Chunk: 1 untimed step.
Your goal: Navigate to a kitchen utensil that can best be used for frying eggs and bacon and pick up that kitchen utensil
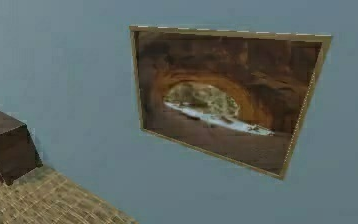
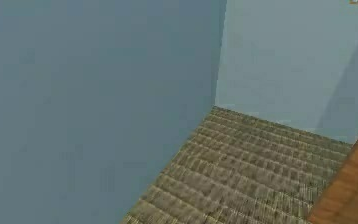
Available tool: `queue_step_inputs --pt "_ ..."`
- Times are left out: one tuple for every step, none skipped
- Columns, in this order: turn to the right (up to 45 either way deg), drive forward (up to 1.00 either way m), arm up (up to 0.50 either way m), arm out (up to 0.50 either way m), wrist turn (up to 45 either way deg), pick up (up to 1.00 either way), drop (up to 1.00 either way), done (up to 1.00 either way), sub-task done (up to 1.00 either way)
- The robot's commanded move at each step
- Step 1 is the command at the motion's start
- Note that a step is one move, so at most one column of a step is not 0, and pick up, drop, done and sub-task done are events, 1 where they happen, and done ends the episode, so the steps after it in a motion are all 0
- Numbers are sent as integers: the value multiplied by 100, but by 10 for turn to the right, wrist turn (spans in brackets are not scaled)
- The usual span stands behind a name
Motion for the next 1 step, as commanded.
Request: queue_step_inputs --pt "-450 0 0 0 0 0 0 0 0"
